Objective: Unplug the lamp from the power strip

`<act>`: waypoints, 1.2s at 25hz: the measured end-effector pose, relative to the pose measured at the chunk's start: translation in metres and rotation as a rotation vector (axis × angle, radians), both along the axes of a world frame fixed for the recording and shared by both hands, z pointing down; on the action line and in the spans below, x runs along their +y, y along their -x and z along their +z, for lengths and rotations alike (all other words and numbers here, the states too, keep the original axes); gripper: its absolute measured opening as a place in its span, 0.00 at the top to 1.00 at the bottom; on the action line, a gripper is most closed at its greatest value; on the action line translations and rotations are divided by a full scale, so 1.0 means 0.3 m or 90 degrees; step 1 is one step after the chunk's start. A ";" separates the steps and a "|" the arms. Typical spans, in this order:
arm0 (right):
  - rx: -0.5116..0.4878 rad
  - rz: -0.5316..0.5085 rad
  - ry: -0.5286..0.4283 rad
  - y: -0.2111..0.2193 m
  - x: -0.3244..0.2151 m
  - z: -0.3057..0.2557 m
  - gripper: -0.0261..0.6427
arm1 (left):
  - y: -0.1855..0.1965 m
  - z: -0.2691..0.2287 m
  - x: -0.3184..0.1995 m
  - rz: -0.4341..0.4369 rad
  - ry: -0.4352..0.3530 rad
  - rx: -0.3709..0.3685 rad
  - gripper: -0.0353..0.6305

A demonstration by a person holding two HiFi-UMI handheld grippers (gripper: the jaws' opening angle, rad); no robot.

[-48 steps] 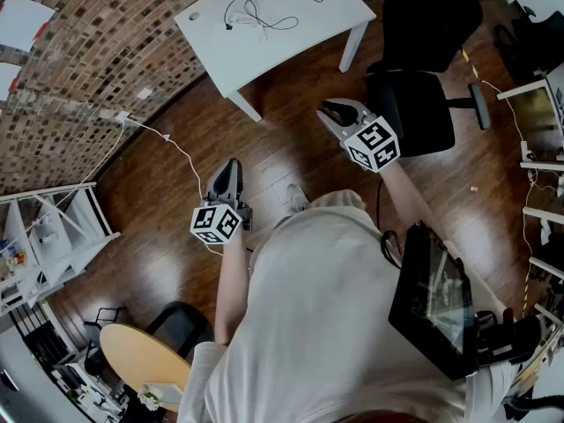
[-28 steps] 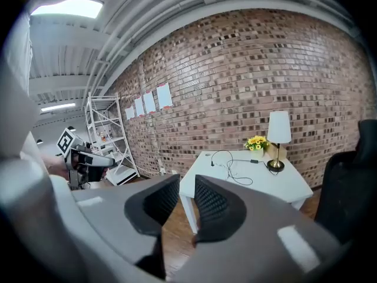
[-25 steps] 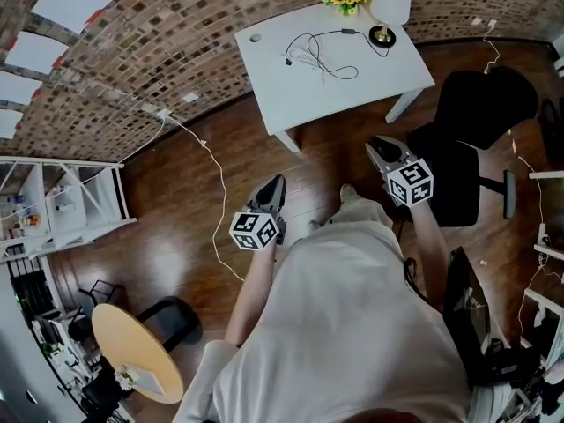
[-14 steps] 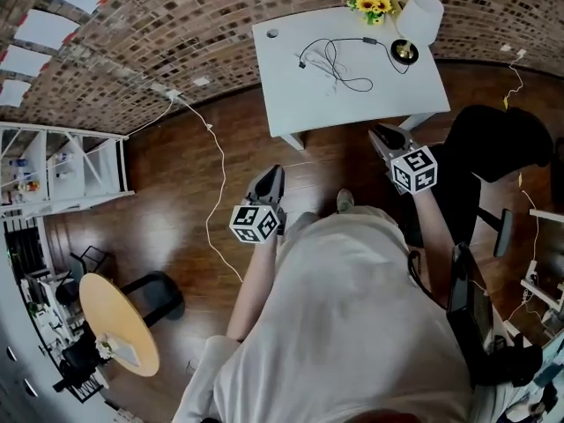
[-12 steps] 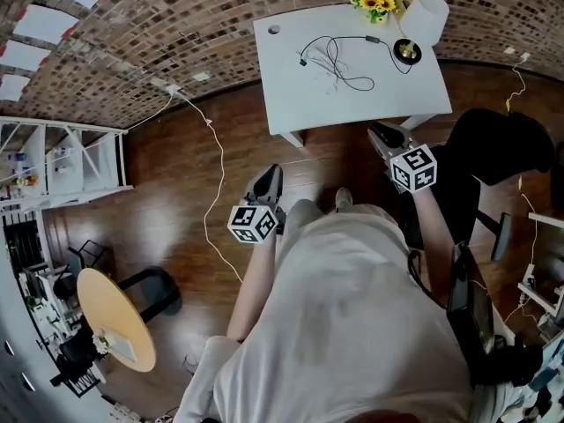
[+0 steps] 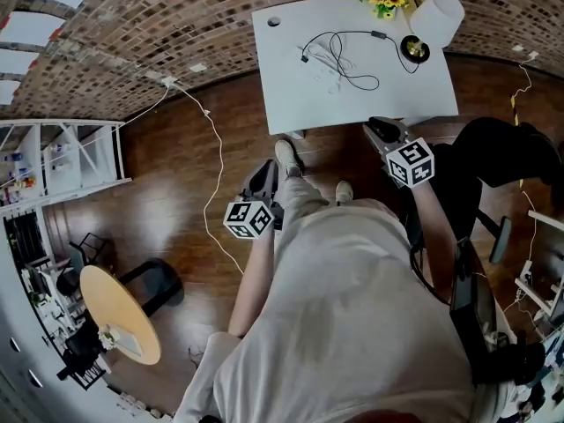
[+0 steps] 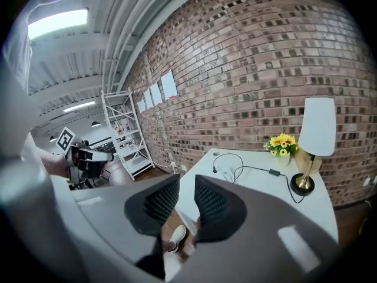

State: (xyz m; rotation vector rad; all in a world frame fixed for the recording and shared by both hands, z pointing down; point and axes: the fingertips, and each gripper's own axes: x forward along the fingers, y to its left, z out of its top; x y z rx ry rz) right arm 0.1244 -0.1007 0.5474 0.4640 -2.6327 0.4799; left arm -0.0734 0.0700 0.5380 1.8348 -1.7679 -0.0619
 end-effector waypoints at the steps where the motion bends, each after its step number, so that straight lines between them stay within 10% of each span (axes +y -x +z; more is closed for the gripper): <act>1: 0.000 0.004 0.001 0.015 -0.013 0.002 0.86 | 0.016 0.011 -0.026 0.010 0.005 0.008 0.95; 30: 0.064 0.133 -0.061 0.685 -0.399 0.003 0.85 | 0.569 0.193 -0.830 0.365 0.045 0.069 0.94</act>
